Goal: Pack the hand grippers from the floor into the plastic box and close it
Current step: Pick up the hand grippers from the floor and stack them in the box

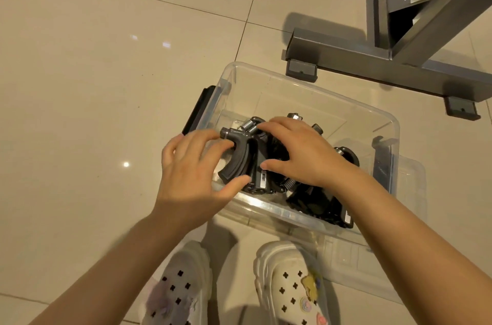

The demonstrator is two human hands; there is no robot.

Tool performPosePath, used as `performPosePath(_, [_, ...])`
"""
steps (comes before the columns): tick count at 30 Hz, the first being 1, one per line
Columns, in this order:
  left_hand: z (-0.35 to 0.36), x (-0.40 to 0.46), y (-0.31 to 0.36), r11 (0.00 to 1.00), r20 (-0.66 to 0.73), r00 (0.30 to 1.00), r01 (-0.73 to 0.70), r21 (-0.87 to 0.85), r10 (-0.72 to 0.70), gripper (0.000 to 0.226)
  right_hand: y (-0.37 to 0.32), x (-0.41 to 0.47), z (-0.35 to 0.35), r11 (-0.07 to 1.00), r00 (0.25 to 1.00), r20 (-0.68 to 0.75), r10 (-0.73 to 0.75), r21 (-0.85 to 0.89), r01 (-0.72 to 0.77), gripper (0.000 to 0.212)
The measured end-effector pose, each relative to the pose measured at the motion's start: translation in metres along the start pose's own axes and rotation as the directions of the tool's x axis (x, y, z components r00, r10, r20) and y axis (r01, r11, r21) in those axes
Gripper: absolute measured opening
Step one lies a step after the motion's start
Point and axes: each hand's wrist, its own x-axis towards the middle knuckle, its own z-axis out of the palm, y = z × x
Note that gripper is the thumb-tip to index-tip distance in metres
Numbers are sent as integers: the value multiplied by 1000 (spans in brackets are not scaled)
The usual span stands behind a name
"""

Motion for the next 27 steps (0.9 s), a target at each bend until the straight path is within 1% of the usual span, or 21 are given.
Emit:
performPosePath(2, [3, 3, -6, 998, 27, 1000, 4, 60, -6, 67, 0, 17, -1, 992, 997, 58, -49, -113, 55, 79])
performPosePath(4, [7, 3, -10, 997, 20, 1000, -14, 72, 13, 72, 0, 34, 2, 979, 988, 125, -91, -171, 112, 82])
performPosePath(7, [10, 3, -12, 998, -13, 999, -44, 47, 44, 76, -1, 52, 9, 958, 965, 246, -93, -243, 154, 89])
performPosePath(9, [11, 4, -13, 998, -31, 998, -49, 41, 51, 77, 2, 56, 10, 946, 958, 277, -77, -283, 158, 92])
performPosePath(16, [15, 4, -16, 997, -57, 996, -63, 37, 65, 76, 2, 43, 21, 950, 974, 215, -67, -286, 128, 95])
performPosePath(18, [15, 4, -16, 998, -39, 998, -57, 35, 58, 77, 1, 44, 22, 946, 975, 215, -58, -299, 122, 97])
performPosePath(21, [11, 5, -17, 998, 48, 998, -45, 31, 44, 81, -1, 38, 16, 969, 984, 175, -38, -234, 79, 94])
performPosePath(23, [4, 4, -17, 997, 148, 988, -57, 51, 49, 84, -6, 24, 9, 988, 994, 102, -30, -148, 45, 87])
performPosePath(25, [-9, 1, -18, 993, 239, 969, -87, 77, 67, 84, -14, 5, -3, 994, 998, 51, -25, -109, 30, 78])
performPosePath(27, [-34, -4, -15, 990, 280, 955, -118, 76, 92, 79, -23, -17, -21, 993, 998, 63, -24, -113, 31, 71])
